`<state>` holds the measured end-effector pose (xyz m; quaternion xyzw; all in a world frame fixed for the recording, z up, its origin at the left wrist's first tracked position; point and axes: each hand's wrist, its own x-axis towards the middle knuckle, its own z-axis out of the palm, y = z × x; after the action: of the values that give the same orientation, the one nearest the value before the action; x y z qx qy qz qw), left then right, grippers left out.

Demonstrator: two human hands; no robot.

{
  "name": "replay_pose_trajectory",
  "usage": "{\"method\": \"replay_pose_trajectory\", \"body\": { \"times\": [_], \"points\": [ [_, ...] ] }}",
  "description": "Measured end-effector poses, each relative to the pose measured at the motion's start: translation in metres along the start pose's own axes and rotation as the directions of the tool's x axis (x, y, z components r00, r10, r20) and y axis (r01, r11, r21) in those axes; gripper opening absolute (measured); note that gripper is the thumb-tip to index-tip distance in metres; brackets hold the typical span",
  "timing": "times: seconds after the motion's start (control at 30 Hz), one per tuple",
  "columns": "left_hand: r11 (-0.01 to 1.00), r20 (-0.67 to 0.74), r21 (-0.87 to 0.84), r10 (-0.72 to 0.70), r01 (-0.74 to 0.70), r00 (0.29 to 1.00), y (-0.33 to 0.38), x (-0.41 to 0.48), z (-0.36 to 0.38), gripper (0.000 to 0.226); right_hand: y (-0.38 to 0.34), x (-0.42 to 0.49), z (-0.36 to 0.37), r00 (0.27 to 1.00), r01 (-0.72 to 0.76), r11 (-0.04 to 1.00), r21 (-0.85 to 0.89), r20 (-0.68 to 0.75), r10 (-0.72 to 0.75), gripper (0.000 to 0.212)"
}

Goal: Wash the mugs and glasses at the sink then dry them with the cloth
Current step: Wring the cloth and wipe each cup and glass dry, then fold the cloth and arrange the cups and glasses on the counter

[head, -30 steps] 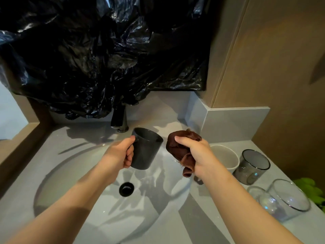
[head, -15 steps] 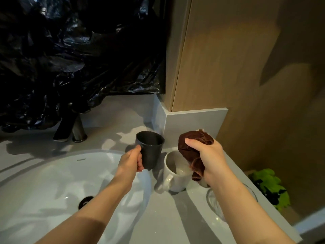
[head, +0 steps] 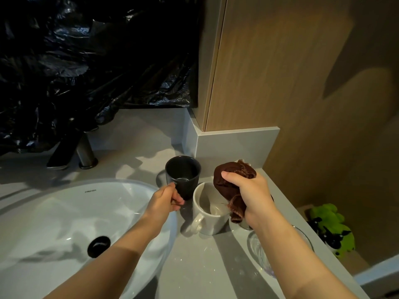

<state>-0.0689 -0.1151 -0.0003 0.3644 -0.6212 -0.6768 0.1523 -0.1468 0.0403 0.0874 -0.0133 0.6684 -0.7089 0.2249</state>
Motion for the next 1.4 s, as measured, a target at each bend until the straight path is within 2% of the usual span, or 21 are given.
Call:
{"method": "replay_pose_trajectory", "body": {
  "times": [0.13, 0.27, 0.33, 0.4, 0.47, 0.5, 0.57, 0.63, 0.8, 0.87, 0.93, 1.0, 1.1, 1.2, 1.3, 1.4],
  "points": [
    [0.989, 0.005, 0.148, 0.011, -0.011, 1.000, 0.007, 0.000, 0.003, 0.028, -0.001, -0.002, 0.000, 1.000, 0.004, 1.000, 0.007, -0.001, -0.004, 0.062],
    [0.933, -0.060, 0.358, 0.049, -0.024, 0.997, 0.011, -0.003, 0.003, 0.022, -0.002, -0.009, 0.002, 1.000, 0.023, 1.000, -0.001, 0.009, -0.023, 0.059],
    [0.884, -0.129, 0.466, 0.104, -0.033, 0.986, 0.019, -0.009, -0.002, 0.025, -0.002, -0.014, 0.002, 0.999, 0.027, 1.000, -0.013, 0.036, -0.026, 0.051],
    [0.856, -0.159, 0.503, 0.228, -0.120, 0.961, 0.032, -0.021, -0.008, 0.032, -0.003, -0.021, 0.004, 0.996, 0.041, 0.999, -0.010, 0.084, -0.040, 0.033],
    [0.865, -0.078, 0.443, 0.298, -0.235, 0.951, 0.046, -0.041, -0.015, 0.024, -0.002, -0.030, 0.008, 0.990, 0.062, 0.998, 0.018, 0.129, -0.064, 0.025],
    [0.897, -0.006, 0.361, 0.276, -0.256, 0.961, 0.052, -0.054, -0.018, 0.018, 0.001, -0.034, 0.012, 0.986, 0.065, 0.997, 0.036, 0.154, -0.070, 0.026],
    [0.966, 0.165, 0.141, 0.191, -0.215, 0.968, 0.057, -0.077, -0.025, 0.015, 0.007, -0.044, 0.021, 0.974, 0.065, 0.995, 0.075, 0.210, -0.079, 0.036],
    [0.986, 0.260, 0.036, 0.145, -0.160, 0.955, 0.054, -0.093, -0.031, 0.019, 0.015, -0.053, 0.031, 0.962, 0.065, 0.993, 0.097, 0.258, -0.088, 0.035],
    [0.992, 0.143, 0.029, 0.114, -0.119, 0.983, 0.029, -0.108, -0.055, 0.023, 0.039, -0.070, 0.049, 0.925, -0.017, 0.995, 0.102, 0.380, -0.024, 0.025],
    [0.991, 0.128, 0.045, 0.120, -0.127, 0.984, 0.020, -0.112, -0.067, 0.017, 0.048, -0.075, 0.054, 0.918, -0.066, 0.992, 0.104, 0.395, 0.019, 0.025],
    [0.992, 0.112, 0.013, 0.126, -0.129, 0.986, 0.012, -0.115, -0.080, 0.010, 0.058, -0.079, 0.057, 0.926, -0.081, 0.993, 0.082, 0.376, 0.044, 0.026],
    [0.995, 0.153, -0.072, 0.085, -0.074, 0.985, 0.004, -0.119, -0.089, 0.011, 0.068, -0.083, 0.056, 0.944, -0.054, 0.998, 0.024, 0.327, 0.044, 0.032],
    [0.976, 0.264, -0.205, -0.010, 0.066, 0.965, -0.005, -0.127, -0.091, 0.015, 0.076, -0.088, 0.050, 0.961, 0.052, 0.995, -0.088, 0.274, -0.026, 0.040],
    [0.954, 0.322, -0.259, -0.058, 0.147, 0.945, -0.010, -0.129, -0.080, 0.022, 0.075, -0.091, 0.036, 0.973, 0.141, 0.973, -0.181, 0.205, -0.103, 0.039],
    [0.952, 0.382, -0.242, -0.081, 0.184, 0.921, -0.006, -0.127, -0.064, 0.013, 0.071, -0.093, 0.016, 0.982, 0.139, 0.968, -0.209, 0.157, -0.107, 0.039],
    [0.980, 0.429, -0.124, -0.086, 0.153, 0.899, -0.005, -0.123, -0.049, 0.012, 0.067, -0.096, -0.005, 0.993, 0.113, 0.960, -0.257, 0.057, -0.101, 0.040]
  ]
}}
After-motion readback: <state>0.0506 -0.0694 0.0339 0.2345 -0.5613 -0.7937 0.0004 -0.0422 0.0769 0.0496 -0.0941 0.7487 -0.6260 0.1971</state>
